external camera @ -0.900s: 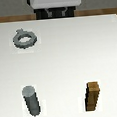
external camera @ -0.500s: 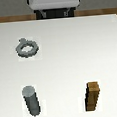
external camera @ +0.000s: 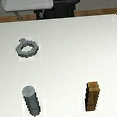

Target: Put the loop with the handle onto the peg.

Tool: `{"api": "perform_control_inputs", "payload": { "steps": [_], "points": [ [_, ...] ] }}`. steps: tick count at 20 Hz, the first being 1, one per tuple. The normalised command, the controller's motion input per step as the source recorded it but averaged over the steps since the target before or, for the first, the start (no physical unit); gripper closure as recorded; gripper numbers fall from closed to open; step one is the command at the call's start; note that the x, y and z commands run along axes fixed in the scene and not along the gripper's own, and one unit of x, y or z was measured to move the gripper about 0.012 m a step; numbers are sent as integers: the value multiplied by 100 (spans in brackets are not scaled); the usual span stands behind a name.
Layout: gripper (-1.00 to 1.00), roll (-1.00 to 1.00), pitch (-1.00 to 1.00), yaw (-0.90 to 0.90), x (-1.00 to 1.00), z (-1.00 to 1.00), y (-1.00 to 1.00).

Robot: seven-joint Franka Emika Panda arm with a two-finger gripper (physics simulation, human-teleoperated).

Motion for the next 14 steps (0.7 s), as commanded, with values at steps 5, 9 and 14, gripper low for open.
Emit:
{"api": "perform_control_inputs", "payload": {
  "steps": [5, 9, 14],
  "points": [
    [-100, 0, 0, 0, -3, 0, -60],
    [-100, 0, 0, 0, -100, 0, 0],
    [-100, 0, 0, 3, -20, 0, 0]
  ]
}}
